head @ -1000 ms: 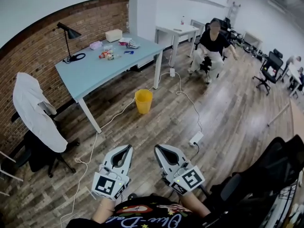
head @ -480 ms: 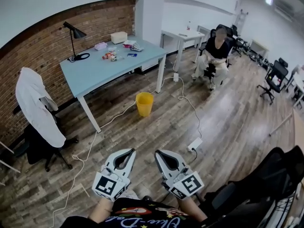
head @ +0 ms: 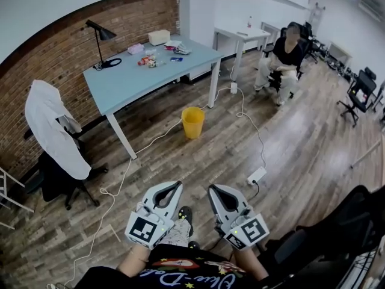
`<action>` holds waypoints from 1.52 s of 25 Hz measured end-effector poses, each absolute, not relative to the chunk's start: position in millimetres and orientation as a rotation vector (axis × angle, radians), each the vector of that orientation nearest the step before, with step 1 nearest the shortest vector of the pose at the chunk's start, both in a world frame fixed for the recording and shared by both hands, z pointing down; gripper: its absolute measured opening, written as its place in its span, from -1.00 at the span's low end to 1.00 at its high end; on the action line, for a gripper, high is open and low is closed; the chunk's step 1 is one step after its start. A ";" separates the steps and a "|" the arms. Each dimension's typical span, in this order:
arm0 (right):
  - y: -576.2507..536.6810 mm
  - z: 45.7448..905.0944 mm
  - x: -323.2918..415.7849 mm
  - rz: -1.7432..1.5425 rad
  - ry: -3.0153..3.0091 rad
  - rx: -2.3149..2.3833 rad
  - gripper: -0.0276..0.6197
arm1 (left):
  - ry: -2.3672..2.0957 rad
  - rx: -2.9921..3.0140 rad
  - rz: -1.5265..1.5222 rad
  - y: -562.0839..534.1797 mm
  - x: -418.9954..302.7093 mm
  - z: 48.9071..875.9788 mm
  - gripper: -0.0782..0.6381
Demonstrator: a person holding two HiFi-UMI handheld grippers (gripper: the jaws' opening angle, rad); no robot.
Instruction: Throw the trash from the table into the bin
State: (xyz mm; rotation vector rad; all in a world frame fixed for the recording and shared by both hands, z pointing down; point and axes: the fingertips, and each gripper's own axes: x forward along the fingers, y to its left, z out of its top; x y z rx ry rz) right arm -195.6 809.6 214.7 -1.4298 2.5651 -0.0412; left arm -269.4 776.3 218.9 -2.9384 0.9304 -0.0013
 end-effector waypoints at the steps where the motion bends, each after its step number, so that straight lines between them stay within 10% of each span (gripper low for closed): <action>1: 805.7 214.4 -195.1 -0.039 2.560 -1.430 -0.89 | 0.942 -2.931 -0.010 770.7 -269.8 218.4 -0.76; 38: 599.0 212.0 -153.0 -0.033 2.569 -1.552 -0.89 | 0.844 -2.993 0.154 561.0 -221.1 219.4 -0.76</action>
